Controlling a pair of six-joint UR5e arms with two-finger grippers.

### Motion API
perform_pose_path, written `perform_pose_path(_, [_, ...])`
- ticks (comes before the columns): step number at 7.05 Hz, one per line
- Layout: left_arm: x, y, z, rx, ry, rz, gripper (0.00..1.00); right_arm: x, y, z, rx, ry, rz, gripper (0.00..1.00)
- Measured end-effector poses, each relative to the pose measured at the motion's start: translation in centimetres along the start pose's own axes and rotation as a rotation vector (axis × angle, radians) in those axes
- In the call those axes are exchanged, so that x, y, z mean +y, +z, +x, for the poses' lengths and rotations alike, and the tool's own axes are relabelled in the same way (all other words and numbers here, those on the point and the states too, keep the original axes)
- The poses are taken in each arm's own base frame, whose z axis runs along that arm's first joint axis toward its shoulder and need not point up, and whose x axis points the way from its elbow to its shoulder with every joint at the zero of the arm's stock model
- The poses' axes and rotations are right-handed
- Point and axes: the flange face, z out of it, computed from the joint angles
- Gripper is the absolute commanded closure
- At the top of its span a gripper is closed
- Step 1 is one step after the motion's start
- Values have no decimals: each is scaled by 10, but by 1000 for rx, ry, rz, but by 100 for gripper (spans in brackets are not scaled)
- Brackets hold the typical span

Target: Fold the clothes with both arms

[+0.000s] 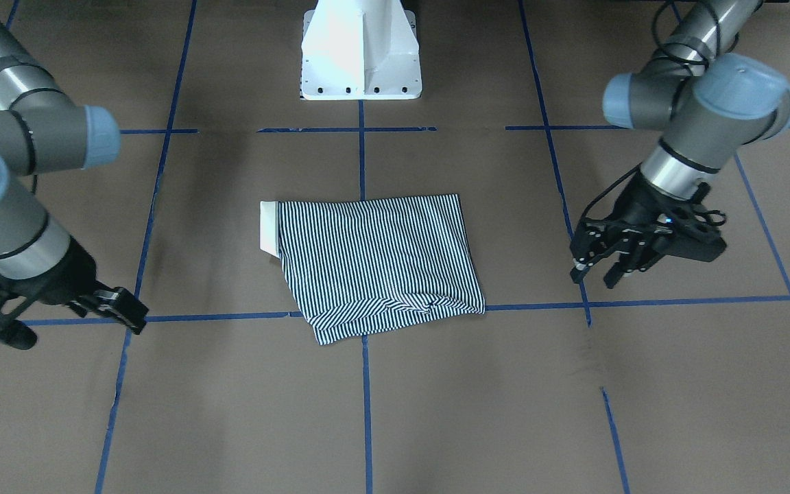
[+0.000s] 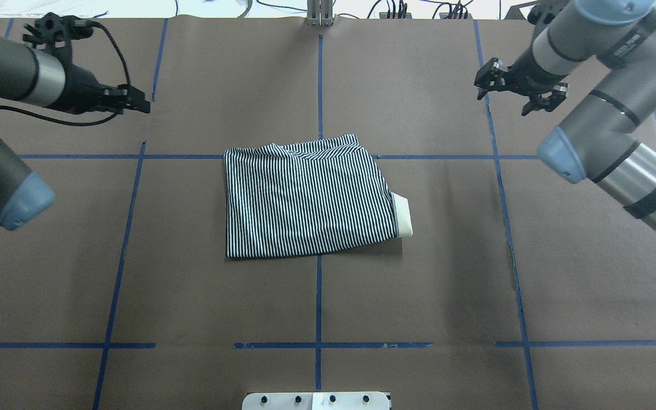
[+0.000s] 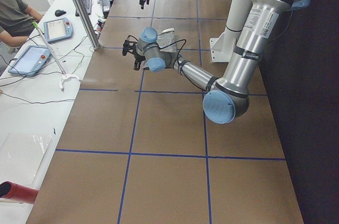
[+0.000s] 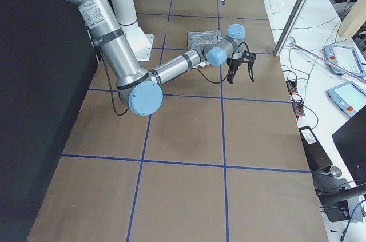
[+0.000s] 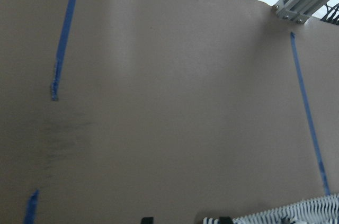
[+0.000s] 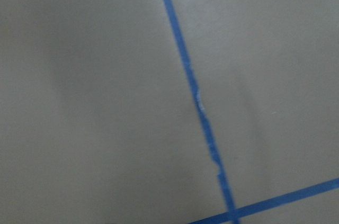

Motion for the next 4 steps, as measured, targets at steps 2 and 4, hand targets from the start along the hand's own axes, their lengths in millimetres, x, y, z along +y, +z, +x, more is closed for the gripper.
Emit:
perform_pose_path(2, [-9, -73, -134, -58, 167, -12, 30, -48, -50, 150, 8, -151, -6, 0])
perform_pose_path(4, [-2, -131, -253, -99, 249, -55, 15, -60, -87, 286, 51, -291, -25, 0])
